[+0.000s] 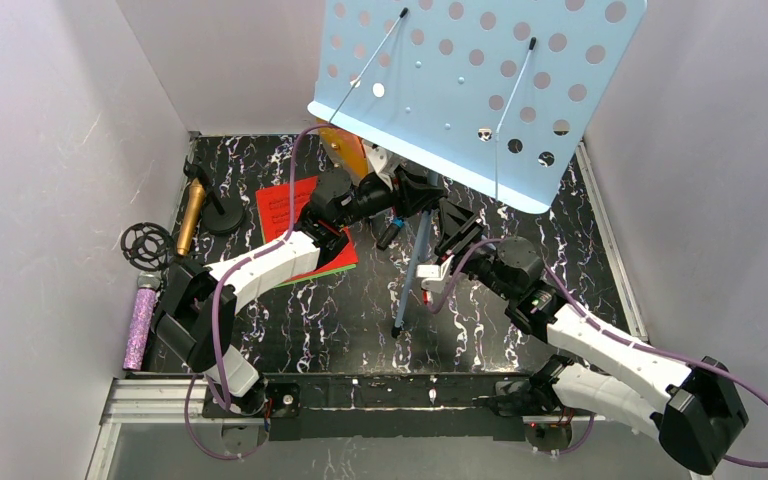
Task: Pack up the instrument practice props
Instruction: Unscrew the knob on the music stand.
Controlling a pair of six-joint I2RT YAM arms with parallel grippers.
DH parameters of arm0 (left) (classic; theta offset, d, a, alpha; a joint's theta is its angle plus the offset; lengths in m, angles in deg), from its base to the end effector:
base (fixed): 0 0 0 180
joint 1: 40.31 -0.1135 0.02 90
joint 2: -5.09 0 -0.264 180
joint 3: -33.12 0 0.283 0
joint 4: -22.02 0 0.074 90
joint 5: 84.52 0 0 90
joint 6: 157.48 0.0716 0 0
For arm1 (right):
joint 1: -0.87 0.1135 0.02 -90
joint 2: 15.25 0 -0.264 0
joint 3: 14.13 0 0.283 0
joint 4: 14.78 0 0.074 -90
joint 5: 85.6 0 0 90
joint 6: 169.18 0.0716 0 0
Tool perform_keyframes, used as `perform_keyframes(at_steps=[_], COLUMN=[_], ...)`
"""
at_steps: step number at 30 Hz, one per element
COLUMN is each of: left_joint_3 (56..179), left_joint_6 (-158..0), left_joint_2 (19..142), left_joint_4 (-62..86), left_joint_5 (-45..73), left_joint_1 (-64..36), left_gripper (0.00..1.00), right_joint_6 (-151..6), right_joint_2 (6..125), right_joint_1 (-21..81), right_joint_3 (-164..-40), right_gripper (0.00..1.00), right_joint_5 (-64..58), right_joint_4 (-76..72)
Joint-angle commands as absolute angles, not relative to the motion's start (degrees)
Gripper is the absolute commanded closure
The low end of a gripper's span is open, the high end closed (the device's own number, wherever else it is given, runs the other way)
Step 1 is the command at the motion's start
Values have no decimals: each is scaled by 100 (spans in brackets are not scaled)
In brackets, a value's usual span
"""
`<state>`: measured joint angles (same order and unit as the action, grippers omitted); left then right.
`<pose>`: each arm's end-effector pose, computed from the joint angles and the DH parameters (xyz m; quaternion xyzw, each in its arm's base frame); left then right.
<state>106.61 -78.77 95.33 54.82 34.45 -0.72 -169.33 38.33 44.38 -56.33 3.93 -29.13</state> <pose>0.3042 -0.2966 0.3337 0.3361 0.5158 -0.4681 0.6339 0.2071 0.1974 0.2776 -0.6342 0.2682 -0.2845 0.6671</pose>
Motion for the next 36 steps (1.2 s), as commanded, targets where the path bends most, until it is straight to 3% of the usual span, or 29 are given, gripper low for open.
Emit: perform_keyframes(at_steps=[1,4,9,13,20,26,36], left_joint_3=[10477,10492,10512,10515,10522,10538,10542], left_joint_6=[-8034,-8022,-7971,-7883,-7864,-7829,-7786], left_joint_2=[9808,9825,9825,9829,9857,9865,9800], left_joint_4=[4182,4154,4096,4015,3978,3949,3914], left_joint_5=[3436,3436,3403,3335,3334,3323,3306], left_joint_1=[-41,-45,-42,-41,-41,-42,-45], left_gripper=[100,100,100,100,100,100,100], right_joint_6=[-17986,-17795,-15970,-13668,-9760,-6579,-3248], right_joint_2=[3862,3825,3501,3179,2661,2694,2990], right_joint_1=[4369,4379,4383,4383,4385,4367,4337], right_joint_3=[-5801,-5811,-5883,-6317,-6251,-6246,-6284], right_gripper=[99,98,58,35,21,9,9], right_joint_5=[1012,929,721,798,826,1854,2722], right_joint_4=[-1673,-1718,-2212,-1830,-1863,-1869,-2067])
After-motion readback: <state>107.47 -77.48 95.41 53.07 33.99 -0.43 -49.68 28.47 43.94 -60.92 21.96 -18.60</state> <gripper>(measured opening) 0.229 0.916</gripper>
